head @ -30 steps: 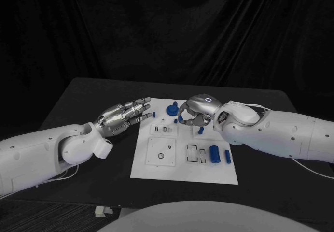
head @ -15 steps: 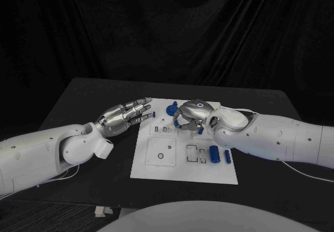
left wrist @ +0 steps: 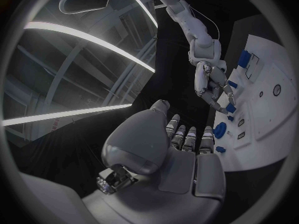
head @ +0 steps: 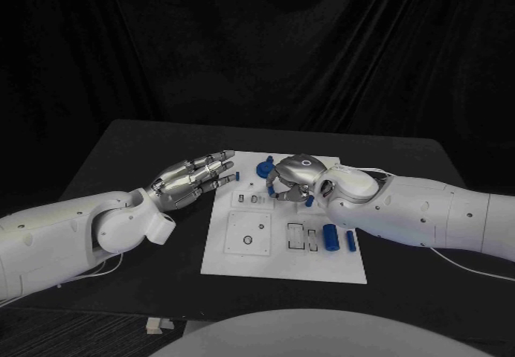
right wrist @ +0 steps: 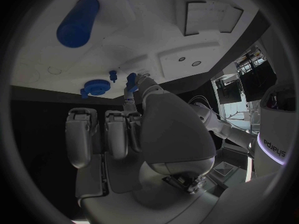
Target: Assemble the parts on the task board
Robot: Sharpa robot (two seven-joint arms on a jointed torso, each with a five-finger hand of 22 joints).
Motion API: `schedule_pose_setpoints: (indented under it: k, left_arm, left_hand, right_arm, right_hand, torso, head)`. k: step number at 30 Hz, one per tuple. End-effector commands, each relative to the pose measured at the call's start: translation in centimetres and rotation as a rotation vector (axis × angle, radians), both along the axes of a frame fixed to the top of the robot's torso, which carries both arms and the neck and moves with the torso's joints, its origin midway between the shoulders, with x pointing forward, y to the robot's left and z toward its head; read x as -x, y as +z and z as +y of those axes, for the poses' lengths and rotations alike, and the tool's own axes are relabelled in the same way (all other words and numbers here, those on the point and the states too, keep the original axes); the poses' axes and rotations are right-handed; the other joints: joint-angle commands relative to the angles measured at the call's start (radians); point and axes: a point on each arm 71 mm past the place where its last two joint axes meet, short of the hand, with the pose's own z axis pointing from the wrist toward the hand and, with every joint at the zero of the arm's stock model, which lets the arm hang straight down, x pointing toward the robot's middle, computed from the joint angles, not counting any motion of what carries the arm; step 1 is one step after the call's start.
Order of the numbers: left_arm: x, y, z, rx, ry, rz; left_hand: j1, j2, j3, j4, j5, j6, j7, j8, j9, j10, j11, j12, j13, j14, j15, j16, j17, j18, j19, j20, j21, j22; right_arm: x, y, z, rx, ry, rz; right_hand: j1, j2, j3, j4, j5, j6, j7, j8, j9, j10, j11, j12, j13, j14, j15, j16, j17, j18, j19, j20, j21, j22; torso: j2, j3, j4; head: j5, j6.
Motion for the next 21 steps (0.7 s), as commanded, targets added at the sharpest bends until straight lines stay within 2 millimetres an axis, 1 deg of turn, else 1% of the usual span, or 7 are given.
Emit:
schedule_pose_setpoints:
  k: [1,7,21]
  left_arm:
    - [0.08,0.08,-0.22,0.019,-0.012,-0.002]
    - [0.07,0.08,-0.25,0.019,-0.014,-0.002]
    - [0.04,0.05,-0.37,0.020,-0.018,-0.001]
  left_hand:
    - [-0.002,-0.002,0.008,0.000,0.006,0.000,0.008,0.004,0.001,0.002,0.008,0.006,0.001,0.000,0.003,0.000,-0.002,0.005,0.001,0.008,-0.003,-0.001]
    - [-0.002,-0.002,0.008,0.000,0.006,0.000,0.008,0.004,0.001,0.002,0.008,0.006,0.001,0.000,0.003,0.000,-0.002,0.005,0.001,0.008,-0.003,-0.001]
    - [-0.002,-0.002,0.008,0.000,0.006,0.000,0.008,0.004,0.001,0.002,0.008,0.006,0.001,0.000,0.003,0.000,-0.002,0.005,0.001,0.008,-0.003,-0.001]
  right_arm:
    - [-0.04,-0.28,0.02,0.017,-0.014,0.005]
    - [-0.09,-0.52,0.20,0.026,-0.012,0.014]
    - [-0.12,-0.88,0.66,0.035,-0.006,0.025]
  right_hand:
    - [-0.011,-0.003,0.002,-0.007,0.003,0.001,0.008,0.004,0.000,0.107,0.006,0.004,0.263,0.105,0.007,0.003,0.263,0.010,0.069,0.007,-0.007,0.240]
    - [-0.016,-0.003,0.001,-0.007,-0.002,-0.001,0.010,0.002,0.000,0.107,0.008,0.004,0.263,0.105,0.008,0.003,0.263,0.010,0.069,0.009,-0.007,0.240]
    - [-0.021,-0.002,0.001,-0.009,-0.009,-0.006,0.011,-0.003,0.000,0.107,0.009,0.004,0.263,0.105,0.010,0.003,0.263,0.010,0.069,0.011,-0.008,0.239]
  torso:
    - [0.000,0.0000,0.0004]
    - [0.000,-0.0002,0.0002]
    - [0.000,-0.0005,0.0004]
  head:
    - [-0.001,0.000]
    - [0.001,0.000]
    - [-0.001,0.000]
